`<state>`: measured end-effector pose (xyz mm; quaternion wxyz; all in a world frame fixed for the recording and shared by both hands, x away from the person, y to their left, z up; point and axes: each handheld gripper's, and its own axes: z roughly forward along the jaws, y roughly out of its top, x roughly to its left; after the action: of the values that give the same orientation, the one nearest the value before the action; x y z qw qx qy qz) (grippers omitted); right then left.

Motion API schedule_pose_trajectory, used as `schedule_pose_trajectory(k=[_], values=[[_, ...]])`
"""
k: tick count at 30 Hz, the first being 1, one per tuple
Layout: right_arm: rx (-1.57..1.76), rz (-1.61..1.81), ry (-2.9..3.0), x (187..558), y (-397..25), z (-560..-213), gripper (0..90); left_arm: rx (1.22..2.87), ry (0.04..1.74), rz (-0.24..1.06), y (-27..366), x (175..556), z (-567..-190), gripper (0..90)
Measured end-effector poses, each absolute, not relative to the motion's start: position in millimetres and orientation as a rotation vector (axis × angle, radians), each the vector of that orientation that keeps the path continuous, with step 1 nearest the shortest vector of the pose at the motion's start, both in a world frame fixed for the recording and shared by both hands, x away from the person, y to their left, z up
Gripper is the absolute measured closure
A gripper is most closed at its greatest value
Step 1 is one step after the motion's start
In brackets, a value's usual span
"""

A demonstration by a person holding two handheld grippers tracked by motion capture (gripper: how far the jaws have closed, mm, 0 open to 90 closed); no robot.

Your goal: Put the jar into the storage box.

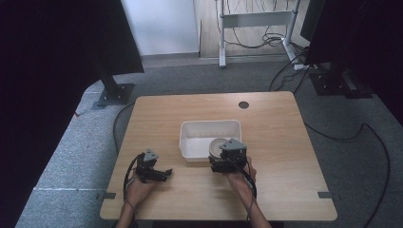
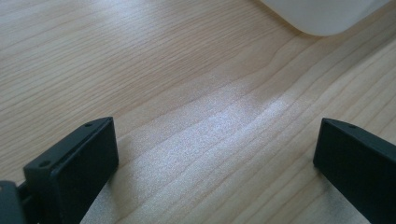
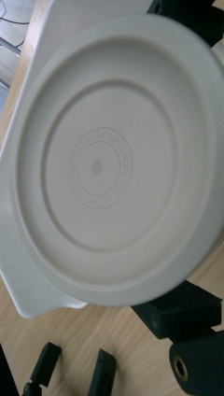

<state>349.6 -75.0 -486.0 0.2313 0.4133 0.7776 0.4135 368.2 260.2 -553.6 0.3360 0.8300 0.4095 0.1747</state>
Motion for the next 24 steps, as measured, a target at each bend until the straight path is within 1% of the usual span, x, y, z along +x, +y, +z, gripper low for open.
schedule_pose_trajectory(k=[24], values=[[1.156, 1.106, 2.098, 379.8, -67.8, -487.6, 9.2, 2.166, 1.064, 0.454, 260.2, 368.6, -553.6, 0.0]])
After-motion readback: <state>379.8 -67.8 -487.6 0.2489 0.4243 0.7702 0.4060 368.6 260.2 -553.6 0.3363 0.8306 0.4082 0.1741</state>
